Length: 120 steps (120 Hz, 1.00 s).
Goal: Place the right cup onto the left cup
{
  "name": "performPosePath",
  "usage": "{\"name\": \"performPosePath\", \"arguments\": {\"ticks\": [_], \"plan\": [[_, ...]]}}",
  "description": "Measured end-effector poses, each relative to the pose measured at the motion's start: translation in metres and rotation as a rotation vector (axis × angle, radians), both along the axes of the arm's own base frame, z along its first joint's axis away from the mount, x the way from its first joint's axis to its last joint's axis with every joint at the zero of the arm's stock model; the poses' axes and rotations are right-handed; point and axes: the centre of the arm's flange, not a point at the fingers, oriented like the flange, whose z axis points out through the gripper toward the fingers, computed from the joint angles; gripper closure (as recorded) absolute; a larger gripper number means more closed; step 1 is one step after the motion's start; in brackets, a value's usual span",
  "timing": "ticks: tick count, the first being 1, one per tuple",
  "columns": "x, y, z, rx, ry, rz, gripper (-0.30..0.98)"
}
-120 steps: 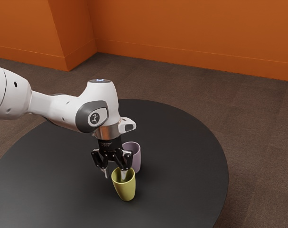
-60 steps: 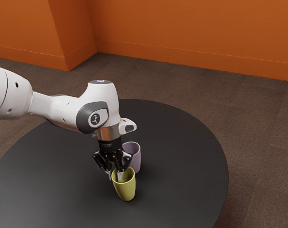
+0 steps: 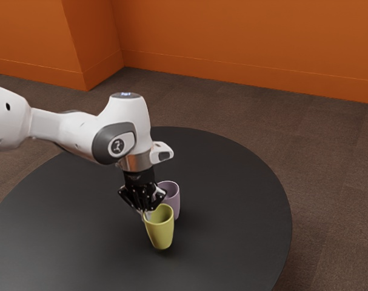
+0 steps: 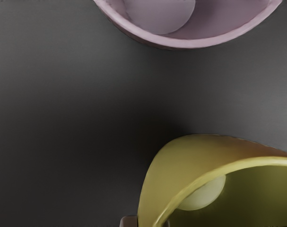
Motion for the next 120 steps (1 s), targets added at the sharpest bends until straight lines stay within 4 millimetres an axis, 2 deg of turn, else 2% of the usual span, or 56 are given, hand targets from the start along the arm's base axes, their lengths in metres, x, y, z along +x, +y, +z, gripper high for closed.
{"name": "performPosePath", "arguments": {"ticks": [12, 33, 67, 86, 102, 120], "plan": [[0.000, -0.004, 0.014, 0.014, -0.019, -0.018, 0.78], [0.017, -0.010, 0.054, 0.014, -0.052, -0.030, 0.78], [0.036, -0.003, 0.095, 0.017, -0.043, -0.023, 0.79], [0.042, -0.001, 0.108, 0.019, -0.030, -0.026, 0.79], [0.050, -0.003, 0.110, 0.026, -0.018, -0.038, 0.79], [0.065, 0.007, 0.113, 0.034, -0.018, -0.028, 0.79]]}}
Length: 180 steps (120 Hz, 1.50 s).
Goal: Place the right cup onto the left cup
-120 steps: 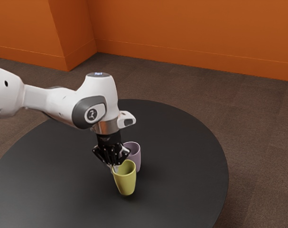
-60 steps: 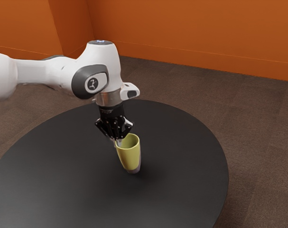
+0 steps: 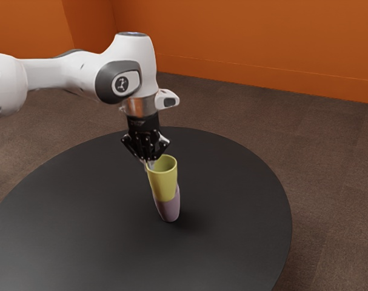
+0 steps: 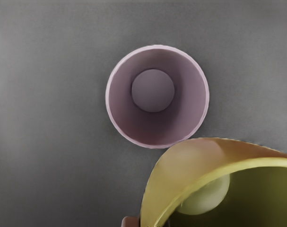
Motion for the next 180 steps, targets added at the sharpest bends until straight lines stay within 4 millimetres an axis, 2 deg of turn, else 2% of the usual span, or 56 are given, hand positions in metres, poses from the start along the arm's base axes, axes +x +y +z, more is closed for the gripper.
{"name": "performPosePath", "arguments": {"ticks": [53, 85, 128, 180], "plan": [[0.035, 0.014, 0.001, 0.031, 0.001, -0.002, 0.79], [0.047, 0.018, -0.012, 0.039, 0.021, -0.002, 0.79], [0.054, 0.019, -0.022, 0.041, 0.031, -0.004, 0.79], [0.053, 0.019, -0.027, 0.040, 0.032, -0.006, 0.79]]}}
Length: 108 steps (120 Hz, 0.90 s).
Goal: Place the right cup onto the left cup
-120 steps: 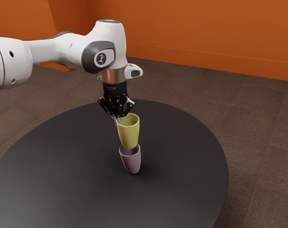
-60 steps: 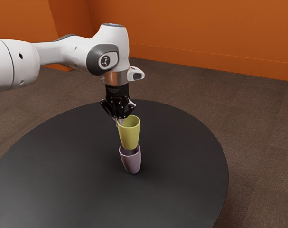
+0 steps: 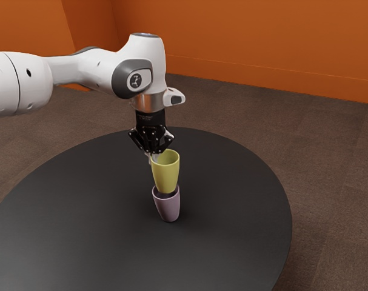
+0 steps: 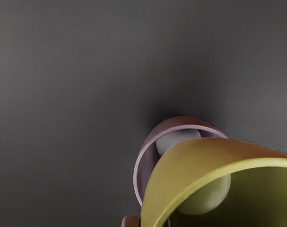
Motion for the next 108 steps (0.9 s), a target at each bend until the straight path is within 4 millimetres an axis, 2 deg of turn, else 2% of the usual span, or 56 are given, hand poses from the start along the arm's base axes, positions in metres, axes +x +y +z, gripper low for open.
{"name": "performPosePath", "arguments": {"ticks": [29, 108], "plan": [[0.000, 0.000, -0.003, -0.001, 0.004, 0.000, 0.79], [0.007, 0.002, -0.037, -0.006, 0.044, 0.005, 0.78]]}}
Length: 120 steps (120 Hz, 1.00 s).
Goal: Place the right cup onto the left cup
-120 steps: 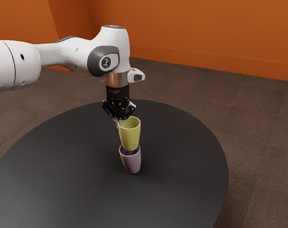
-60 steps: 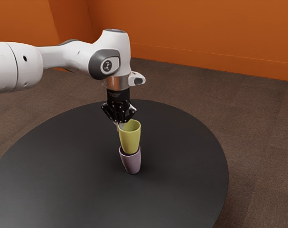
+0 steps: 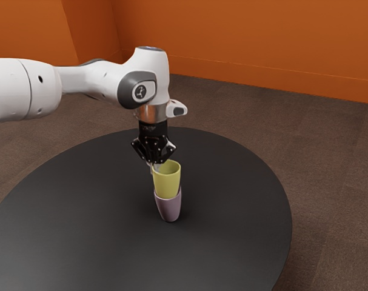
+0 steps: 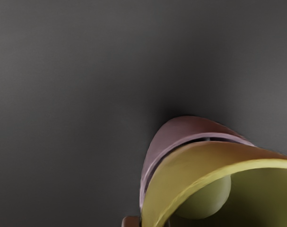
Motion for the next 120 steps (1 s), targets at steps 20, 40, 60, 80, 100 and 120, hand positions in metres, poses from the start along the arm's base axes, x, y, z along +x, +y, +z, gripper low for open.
{"name": "performPosePath", "arguments": {"ticks": [20, 40, 60, 80, 100, 120], "plan": [[0.001, 0.000, -0.001, -0.010, -0.003, 0.001, 0.45], [0.001, -0.001, 0.011, -0.017, -0.030, -0.008, 0.20], [-0.009, -0.002, 0.057, -0.019, -0.084, -0.016, 0.09], [-0.028, -0.006, 0.107, -0.025, -0.110, -0.024, 0.04], [-0.047, -0.002, 0.162, -0.024, -0.129, -0.023, 0.02], [-0.058, 0.023, 0.219, -0.021, -0.174, -0.018, 0.01]]}}
